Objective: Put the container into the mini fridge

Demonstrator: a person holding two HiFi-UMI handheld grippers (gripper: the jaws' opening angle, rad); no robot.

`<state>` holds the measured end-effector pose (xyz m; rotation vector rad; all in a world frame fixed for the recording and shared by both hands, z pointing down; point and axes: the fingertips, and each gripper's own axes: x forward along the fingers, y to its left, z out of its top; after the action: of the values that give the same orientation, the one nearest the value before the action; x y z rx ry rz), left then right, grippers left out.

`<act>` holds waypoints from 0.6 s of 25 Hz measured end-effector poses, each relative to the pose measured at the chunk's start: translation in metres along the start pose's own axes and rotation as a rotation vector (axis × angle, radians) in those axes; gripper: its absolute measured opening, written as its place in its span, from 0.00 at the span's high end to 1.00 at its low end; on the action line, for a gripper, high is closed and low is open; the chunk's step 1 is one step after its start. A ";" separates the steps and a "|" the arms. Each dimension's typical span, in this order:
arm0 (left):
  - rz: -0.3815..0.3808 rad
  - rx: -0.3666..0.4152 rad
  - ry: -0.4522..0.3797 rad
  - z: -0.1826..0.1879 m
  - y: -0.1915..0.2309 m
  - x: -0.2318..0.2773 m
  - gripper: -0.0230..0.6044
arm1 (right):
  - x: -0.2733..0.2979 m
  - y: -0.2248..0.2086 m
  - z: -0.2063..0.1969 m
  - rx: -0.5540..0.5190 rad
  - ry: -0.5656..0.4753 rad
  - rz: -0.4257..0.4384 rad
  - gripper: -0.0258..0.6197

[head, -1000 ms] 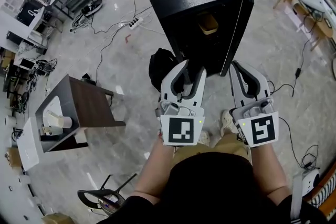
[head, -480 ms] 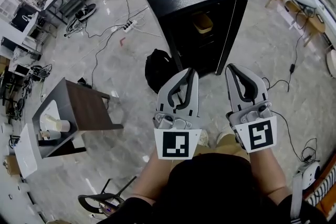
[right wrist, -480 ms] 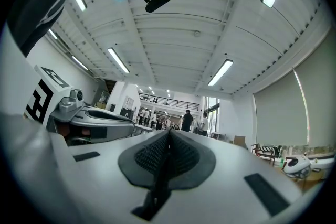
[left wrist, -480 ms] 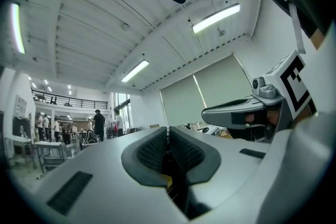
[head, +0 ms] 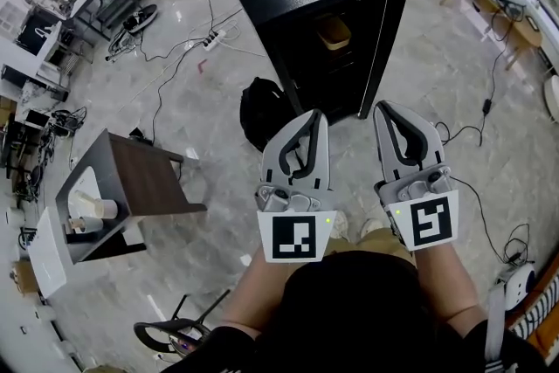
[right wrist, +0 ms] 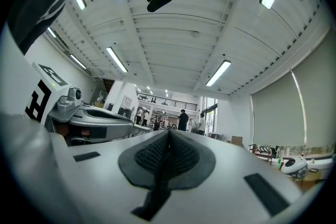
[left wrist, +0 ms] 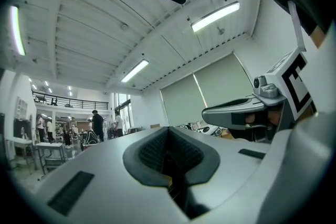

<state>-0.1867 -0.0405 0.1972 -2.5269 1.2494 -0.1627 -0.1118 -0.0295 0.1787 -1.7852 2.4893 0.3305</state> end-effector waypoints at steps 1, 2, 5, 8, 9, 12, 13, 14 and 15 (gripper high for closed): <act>0.005 -0.012 -0.005 -0.001 0.000 0.000 0.93 | 0.000 -0.001 0.001 0.003 -0.004 -0.008 0.91; 0.007 -0.019 -0.009 -0.001 -0.001 0.000 0.93 | -0.001 -0.001 0.000 0.003 -0.004 -0.011 0.91; -0.004 0.003 -0.002 -0.002 -0.006 0.004 0.93 | -0.003 -0.004 -0.003 0.008 -0.003 -0.009 0.91; -0.013 0.008 0.000 -0.001 -0.010 0.007 0.93 | -0.004 -0.007 -0.005 0.013 -0.004 -0.011 0.91; -0.014 0.011 0.001 -0.001 -0.011 0.007 0.93 | -0.004 -0.007 -0.004 0.013 -0.005 -0.011 0.91; -0.016 0.024 0.007 -0.003 -0.010 0.006 0.93 | -0.004 -0.005 -0.004 0.011 -0.008 -0.006 0.91; -0.014 0.026 0.005 -0.003 -0.010 0.006 0.93 | -0.004 -0.004 -0.004 0.010 -0.008 -0.006 0.91; -0.014 0.028 0.005 -0.003 -0.010 0.007 0.93 | -0.004 -0.004 -0.005 0.009 -0.008 -0.006 0.91; -0.014 0.028 0.007 -0.003 -0.010 0.007 0.93 | -0.004 -0.005 -0.005 0.009 -0.008 -0.006 0.91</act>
<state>-0.1755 -0.0410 0.2036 -2.5143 1.2235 -0.1907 -0.1056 -0.0280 0.1841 -1.7844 2.4751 0.3247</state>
